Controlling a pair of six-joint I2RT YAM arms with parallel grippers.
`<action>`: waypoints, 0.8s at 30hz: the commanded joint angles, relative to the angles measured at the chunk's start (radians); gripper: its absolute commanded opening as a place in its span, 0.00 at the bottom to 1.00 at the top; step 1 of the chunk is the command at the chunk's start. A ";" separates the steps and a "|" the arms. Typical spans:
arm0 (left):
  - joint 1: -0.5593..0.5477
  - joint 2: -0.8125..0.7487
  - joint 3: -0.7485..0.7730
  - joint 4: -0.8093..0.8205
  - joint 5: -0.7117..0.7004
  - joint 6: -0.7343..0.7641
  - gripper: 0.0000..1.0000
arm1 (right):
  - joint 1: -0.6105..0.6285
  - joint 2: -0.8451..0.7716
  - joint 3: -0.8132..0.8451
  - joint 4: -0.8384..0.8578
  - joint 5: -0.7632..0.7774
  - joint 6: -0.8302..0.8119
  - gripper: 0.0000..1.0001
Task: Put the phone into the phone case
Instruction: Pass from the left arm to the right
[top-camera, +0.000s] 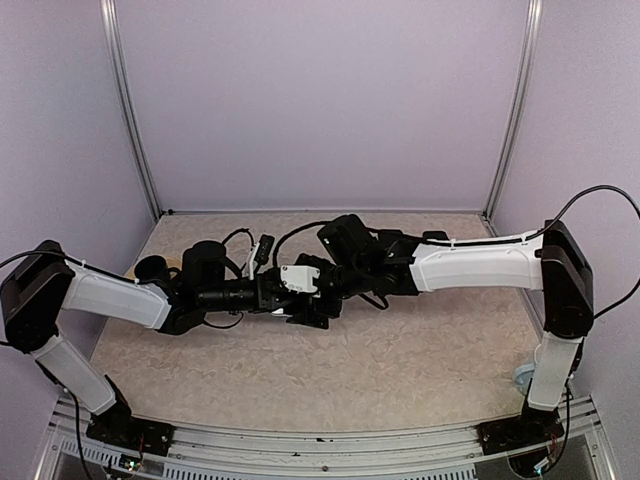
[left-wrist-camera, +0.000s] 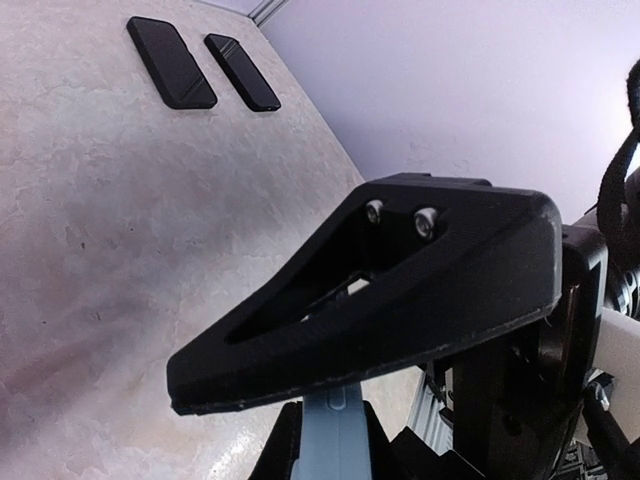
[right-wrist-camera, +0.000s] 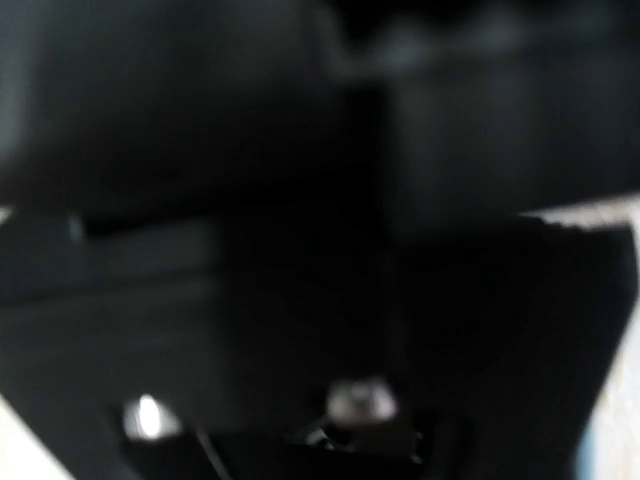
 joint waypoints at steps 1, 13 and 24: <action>0.002 -0.034 0.011 0.081 -0.001 0.000 0.00 | 0.006 -0.028 -0.017 -0.012 0.043 -0.015 0.94; 0.002 -0.042 0.017 0.074 0.002 0.003 0.00 | -0.010 -0.070 -0.066 -0.012 0.077 -0.025 0.80; 0.002 -0.047 0.023 0.061 0.000 0.006 0.00 | -0.025 -0.081 -0.064 -0.041 0.053 -0.015 0.83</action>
